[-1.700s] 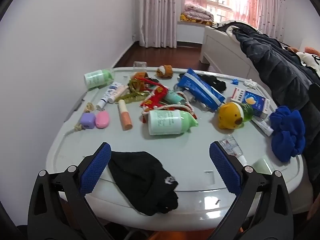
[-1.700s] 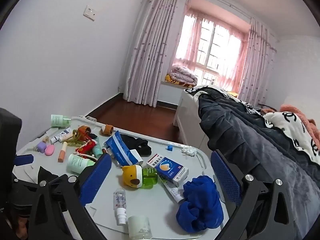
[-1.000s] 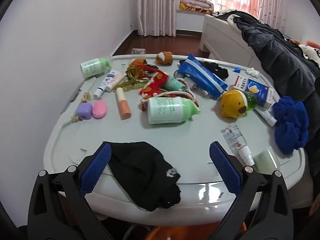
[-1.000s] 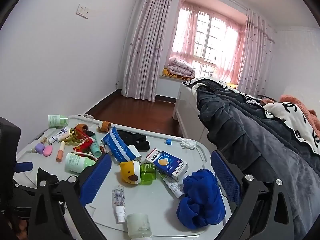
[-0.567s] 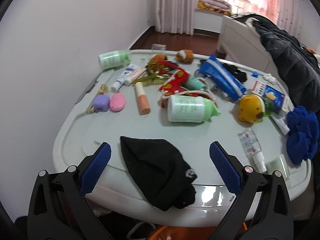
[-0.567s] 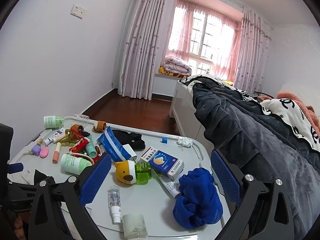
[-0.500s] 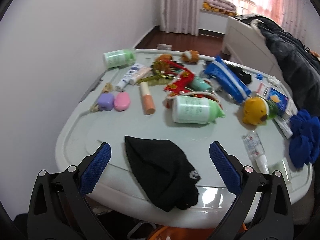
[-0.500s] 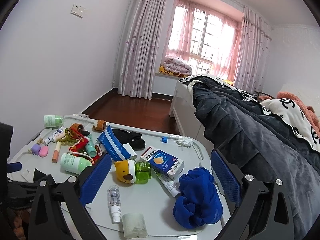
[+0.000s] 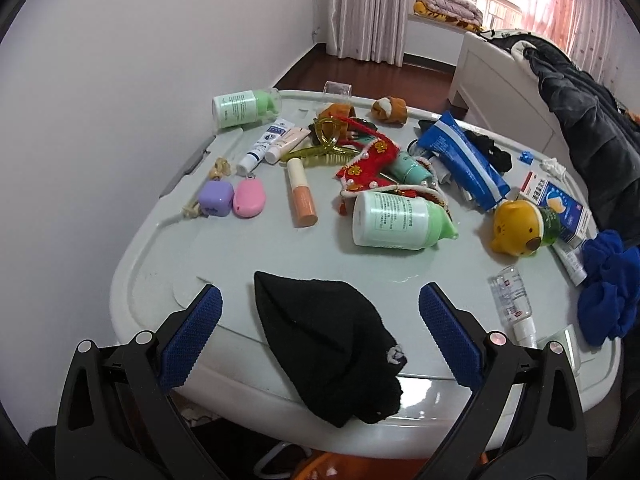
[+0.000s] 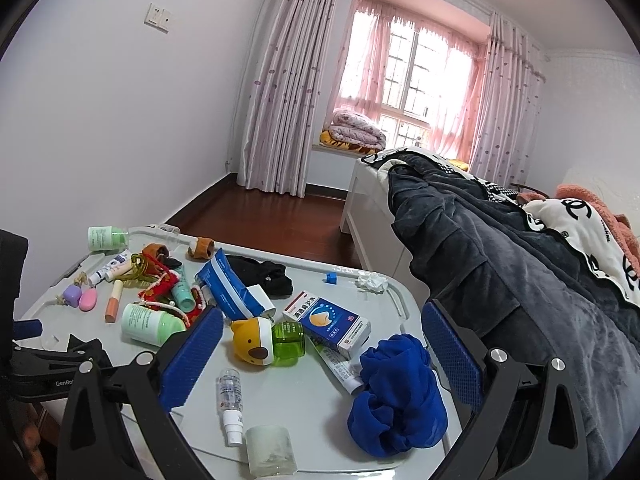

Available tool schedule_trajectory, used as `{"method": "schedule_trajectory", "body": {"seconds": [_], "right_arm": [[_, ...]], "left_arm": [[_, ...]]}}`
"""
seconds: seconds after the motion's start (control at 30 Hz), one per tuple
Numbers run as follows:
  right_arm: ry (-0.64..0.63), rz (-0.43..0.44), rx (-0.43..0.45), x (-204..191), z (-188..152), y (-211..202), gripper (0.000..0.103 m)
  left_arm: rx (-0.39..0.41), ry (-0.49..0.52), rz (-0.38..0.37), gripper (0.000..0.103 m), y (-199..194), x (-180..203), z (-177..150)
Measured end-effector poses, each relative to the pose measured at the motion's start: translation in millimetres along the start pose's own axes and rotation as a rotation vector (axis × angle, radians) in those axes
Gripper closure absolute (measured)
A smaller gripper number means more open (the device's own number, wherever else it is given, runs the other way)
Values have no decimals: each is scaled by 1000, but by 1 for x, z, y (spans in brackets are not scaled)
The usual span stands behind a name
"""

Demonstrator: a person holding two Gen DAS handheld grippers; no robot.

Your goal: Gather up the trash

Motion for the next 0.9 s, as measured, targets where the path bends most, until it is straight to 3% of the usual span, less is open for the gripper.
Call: {"method": "schedule_trajectory", "body": {"seconds": [0.47, 0.9], "right_arm": [[-2, 4, -3, -3, 0, 0, 5], [-5, 5, -3, -4, -1, 0, 5]], "left_arm": [[55, 41, 26, 7, -10, 6, 4], [56, 47, 17, 7, -10, 10, 4]]}}
Point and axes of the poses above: each gripper's, at about its wrist camera, not at the fingertips, and y roughly the way its jaws point, x to its right, z to its top, the point moved 8 cm from there along y, roughly the way its jaws point, and after that the axes turned 11 degrees about -x, right-handed, at the moved point
